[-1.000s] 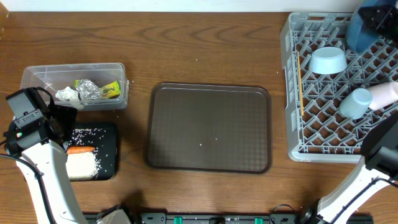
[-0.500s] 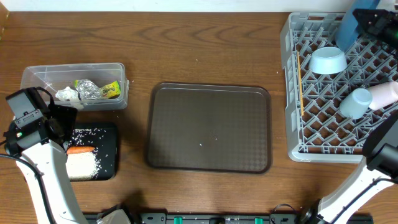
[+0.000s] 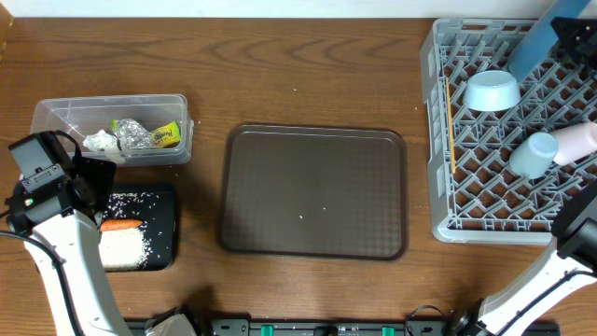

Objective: Sort waste into correct bins and load items into the dishwasher rack
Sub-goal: 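Open the right gripper and release the plate in the rack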

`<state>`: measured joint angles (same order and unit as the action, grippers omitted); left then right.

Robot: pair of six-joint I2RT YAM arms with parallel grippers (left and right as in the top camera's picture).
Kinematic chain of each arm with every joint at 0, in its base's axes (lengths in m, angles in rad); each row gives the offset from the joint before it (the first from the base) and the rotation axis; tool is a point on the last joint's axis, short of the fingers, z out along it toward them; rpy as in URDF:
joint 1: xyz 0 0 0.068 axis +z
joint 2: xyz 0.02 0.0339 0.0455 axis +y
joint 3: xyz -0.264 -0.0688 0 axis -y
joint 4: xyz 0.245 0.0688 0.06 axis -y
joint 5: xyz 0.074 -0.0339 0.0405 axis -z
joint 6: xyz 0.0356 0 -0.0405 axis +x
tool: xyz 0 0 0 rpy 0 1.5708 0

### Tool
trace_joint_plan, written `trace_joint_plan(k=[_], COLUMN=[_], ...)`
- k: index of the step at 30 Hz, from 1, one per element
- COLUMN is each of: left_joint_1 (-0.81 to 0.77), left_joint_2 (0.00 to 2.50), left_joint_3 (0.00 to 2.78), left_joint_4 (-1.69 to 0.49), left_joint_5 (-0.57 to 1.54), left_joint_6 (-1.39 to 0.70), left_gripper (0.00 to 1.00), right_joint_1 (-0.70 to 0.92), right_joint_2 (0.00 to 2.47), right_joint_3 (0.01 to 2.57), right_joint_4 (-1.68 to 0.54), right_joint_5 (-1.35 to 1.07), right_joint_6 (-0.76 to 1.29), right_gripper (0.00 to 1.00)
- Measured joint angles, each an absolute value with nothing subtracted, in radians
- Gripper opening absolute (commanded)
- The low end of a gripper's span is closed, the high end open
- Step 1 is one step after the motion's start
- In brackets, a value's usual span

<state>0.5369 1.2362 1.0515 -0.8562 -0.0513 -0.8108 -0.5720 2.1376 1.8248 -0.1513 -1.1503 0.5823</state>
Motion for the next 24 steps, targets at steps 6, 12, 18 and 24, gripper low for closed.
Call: trace_joint_plan(k=[6,12,18,24], left_joint_1=[0.537,0.537,0.537,0.537], left_joint_2=[1.236,1.236,1.236,1.236], left_joint_3=[1.052,1.052,1.052,1.052], left_joint_4=[-0.856,-0.856,-0.856,-0.856], left_joint_5=[-0.051,-0.051,-0.051,-0.051], left_joint_6=[-0.811,-0.811,-0.811,-0.811], left_gripper=[0.98,0.98,0.98,0.98], right_joint_1=[-0.598,-0.602,-0.61,-0.614], right_joint_2=[2.137,2.127,2.034,1.826], right_joint_3=[1.823,1.823,1.822,1.821], right_joint_4=[-0.153,-0.183,-0.332,-0.51], right_joint_5=[-1.127,-1.091,-0.974,-0.749], right_joint_6=[0.6,0.638,0.643,0.61], right_gripper=[0.99,0.99,0.99,0.99])
